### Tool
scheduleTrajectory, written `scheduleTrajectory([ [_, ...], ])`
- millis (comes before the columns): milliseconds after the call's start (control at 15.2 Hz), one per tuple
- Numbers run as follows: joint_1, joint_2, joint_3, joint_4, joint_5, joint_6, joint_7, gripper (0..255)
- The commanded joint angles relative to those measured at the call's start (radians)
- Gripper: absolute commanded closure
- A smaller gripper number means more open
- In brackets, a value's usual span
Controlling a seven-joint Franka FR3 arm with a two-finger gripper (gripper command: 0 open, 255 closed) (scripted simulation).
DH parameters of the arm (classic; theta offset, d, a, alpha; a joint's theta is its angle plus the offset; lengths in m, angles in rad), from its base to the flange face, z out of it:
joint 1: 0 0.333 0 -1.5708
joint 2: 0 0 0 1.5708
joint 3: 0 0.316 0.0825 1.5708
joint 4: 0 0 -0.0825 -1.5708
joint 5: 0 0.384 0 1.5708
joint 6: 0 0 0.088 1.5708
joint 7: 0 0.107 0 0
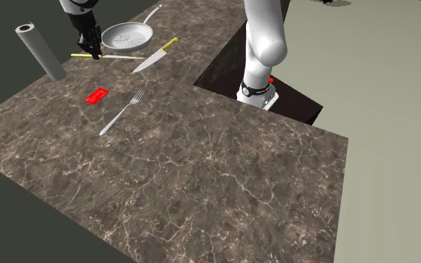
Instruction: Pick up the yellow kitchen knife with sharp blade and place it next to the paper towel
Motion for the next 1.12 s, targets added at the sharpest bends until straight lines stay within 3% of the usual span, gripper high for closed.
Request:
scheduleTrajectory([
  [0, -0.001, 0.007, 0.0, -0.017, 0.002, 0.025, -0.004, 255],
  [726, -0.005, 0.069, 0.006, -0.091, 0.018, 0.159, -0.016, 255],
  [1056, -0.005, 0.069, 0.006, -0.091, 0.018, 0.159, -0.016, 255],
])
